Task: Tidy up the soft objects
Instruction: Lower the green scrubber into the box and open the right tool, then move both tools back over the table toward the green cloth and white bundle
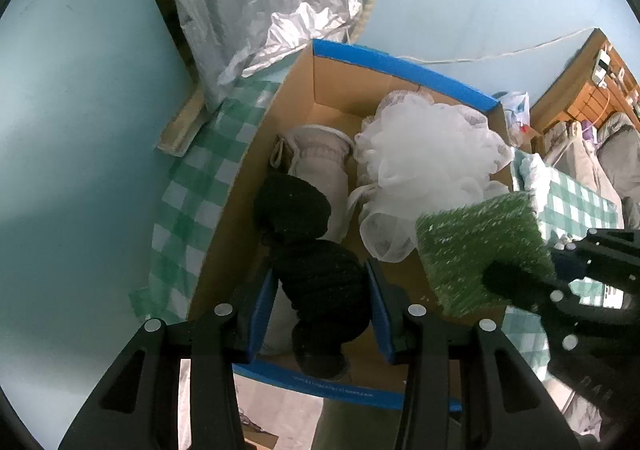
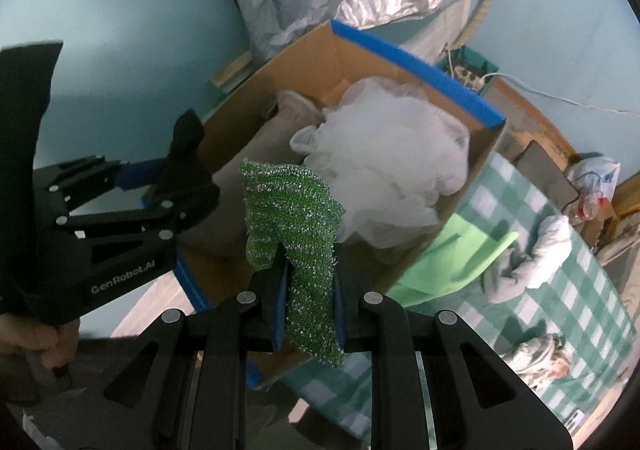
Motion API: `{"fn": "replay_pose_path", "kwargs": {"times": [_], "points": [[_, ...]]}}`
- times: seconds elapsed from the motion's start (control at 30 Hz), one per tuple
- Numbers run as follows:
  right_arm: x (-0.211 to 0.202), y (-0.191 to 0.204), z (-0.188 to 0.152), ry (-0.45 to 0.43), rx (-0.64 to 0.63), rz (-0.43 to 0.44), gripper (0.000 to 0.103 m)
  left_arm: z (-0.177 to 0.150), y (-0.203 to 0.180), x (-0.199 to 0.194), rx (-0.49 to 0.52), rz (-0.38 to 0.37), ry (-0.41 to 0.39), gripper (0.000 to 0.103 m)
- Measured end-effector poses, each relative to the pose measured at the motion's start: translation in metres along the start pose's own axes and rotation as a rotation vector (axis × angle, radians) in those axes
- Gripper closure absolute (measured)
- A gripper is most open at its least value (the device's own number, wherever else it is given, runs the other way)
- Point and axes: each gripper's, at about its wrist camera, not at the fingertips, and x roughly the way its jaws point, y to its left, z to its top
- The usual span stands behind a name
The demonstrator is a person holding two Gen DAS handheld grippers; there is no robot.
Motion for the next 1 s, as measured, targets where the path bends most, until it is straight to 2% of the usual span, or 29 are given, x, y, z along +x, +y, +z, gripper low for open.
{"fn": "replay_pose_path", "kwargs": {"times": [0.07,0.1,0.2,0.27,0.4,0.47,0.6,1.0], "points": [[0.005,0.001,-0.001,0.014,0.002,-0.003,0.084,0.000,0.001,0.004,0.002,0.003,0.010,0.055],[0.008,0.002,-0.002,0.027,0.003,-0.008,0.079,-0.001,0.001,0.006,0.004,0.008,0.018,0.054],[0.016,0.002,-0.004,0.060,0.002,-0.024,0.077,-0.002,0.003,0.008,0.006,0.018,0.024,0.050],[0.015,0.004,-0.005,0.053,0.001,-0.022,0.075,-0.003,0.005,0.007,0.006,0.022,0.020,0.042],[0.010,0.006,-0.006,0.030,-0.003,-0.031,0.050,-0.004,0.009,0.005,0.001,0.024,0.015,0.036],[0.008,0.007,-0.006,0.022,-0.006,-0.034,0.046,-0.003,0.009,0.004,-0.001,0.029,0.011,0.032],[0.004,0.008,-0.005,0.012,-0.002,-0.048,0.042,-0.003,0.009,0.000,-0.007,0.028,0.006,0.032],[-0.014,-0.008,-0.010,-0.026,0.044,-0.058,0.039,-0.003,-0.005,-0.012,0.017,0.017,-0.009,0.032]]}}
